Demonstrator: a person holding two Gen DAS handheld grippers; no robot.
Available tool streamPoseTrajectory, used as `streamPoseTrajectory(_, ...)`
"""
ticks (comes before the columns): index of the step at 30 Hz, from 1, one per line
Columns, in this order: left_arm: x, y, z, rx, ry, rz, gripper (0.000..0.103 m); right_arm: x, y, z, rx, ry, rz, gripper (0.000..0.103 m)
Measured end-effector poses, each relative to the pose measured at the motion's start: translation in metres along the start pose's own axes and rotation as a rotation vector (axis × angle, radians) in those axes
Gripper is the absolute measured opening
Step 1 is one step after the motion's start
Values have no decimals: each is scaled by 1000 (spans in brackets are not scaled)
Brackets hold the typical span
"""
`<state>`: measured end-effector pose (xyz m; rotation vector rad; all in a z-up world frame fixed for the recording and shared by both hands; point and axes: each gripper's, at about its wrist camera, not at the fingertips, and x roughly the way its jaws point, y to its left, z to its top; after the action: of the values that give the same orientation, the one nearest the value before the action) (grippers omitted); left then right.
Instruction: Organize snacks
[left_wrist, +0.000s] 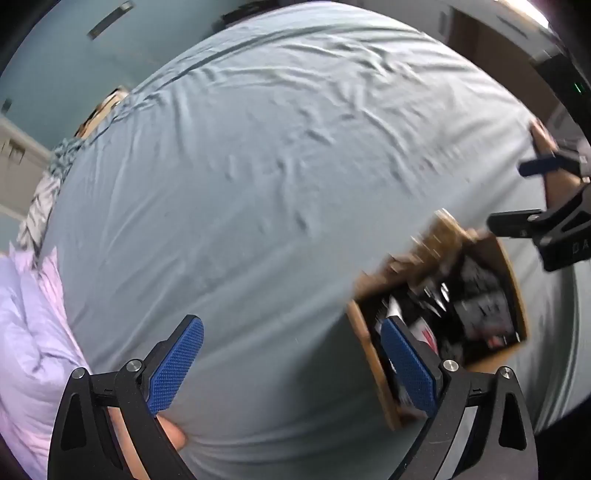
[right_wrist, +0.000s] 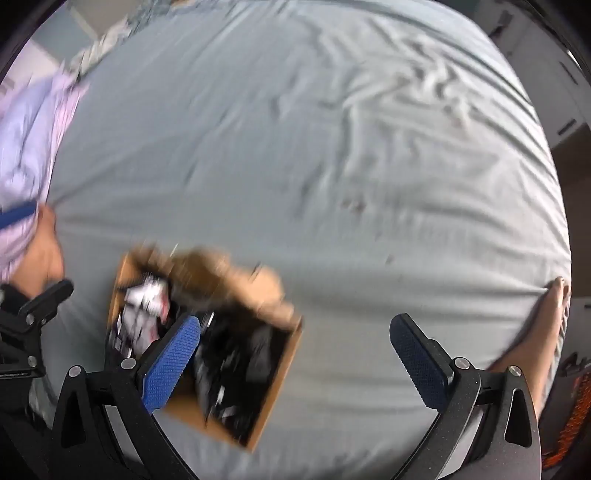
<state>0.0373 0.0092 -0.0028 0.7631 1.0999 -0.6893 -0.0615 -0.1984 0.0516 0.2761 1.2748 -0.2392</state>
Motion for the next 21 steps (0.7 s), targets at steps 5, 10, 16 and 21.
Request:
streamPoseTrajectory(5,45,41,6,-147,-88,15,99,16,-44,-2,122,-108,11,103)
streamPoseTrajectory(10,116,82,1,-289,-55,-7,99,60,-70,-12,102,-125,-44,103)
streamPoseTrajectory(16,154,77,-2,-201,-131,14,100,99,-79,-27,100,-139,-70,103)
streamPoseTrajectory(21,159,67,0,-119,-276,9,103,104,-65,-38,2,-328,-169,103)
